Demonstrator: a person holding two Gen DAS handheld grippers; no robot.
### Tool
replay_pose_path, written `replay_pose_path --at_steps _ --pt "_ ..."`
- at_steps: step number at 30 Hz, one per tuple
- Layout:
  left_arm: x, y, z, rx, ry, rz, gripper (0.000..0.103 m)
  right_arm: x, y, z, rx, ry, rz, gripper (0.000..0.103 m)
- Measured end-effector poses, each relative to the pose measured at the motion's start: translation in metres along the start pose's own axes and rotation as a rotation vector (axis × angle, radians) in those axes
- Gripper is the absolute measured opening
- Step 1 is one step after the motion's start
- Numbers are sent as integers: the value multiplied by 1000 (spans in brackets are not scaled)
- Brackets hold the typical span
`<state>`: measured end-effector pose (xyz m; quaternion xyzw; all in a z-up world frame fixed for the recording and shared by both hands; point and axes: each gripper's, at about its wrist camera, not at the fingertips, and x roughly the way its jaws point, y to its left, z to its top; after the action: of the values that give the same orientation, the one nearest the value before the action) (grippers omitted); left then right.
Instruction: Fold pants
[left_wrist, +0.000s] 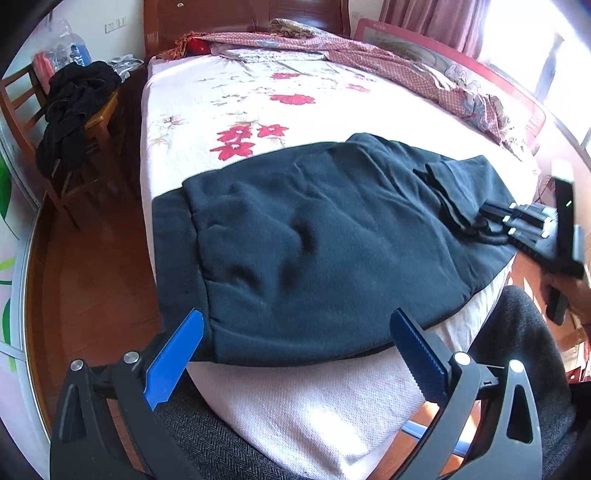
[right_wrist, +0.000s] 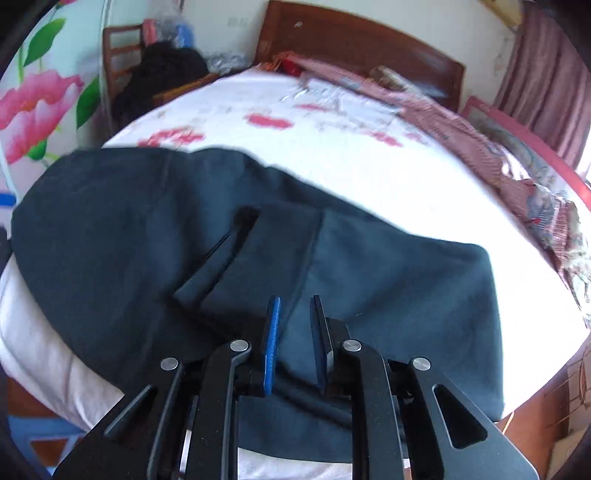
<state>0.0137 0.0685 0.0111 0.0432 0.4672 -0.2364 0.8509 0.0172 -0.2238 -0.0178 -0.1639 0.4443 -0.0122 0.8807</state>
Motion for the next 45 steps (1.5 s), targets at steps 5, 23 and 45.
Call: replay_pose_path --at_steps 5,23,45 --pt "-13 58 18 -76 -49 -39 101 -6 -24 -2 194 0 76 18" --pt "105 151 82 30 97 -603 85 2 -15 11 210 148 -48 45" --pt "60 118 111 -48 227 -319 34 -74 290 57 -465 -328 140 78"
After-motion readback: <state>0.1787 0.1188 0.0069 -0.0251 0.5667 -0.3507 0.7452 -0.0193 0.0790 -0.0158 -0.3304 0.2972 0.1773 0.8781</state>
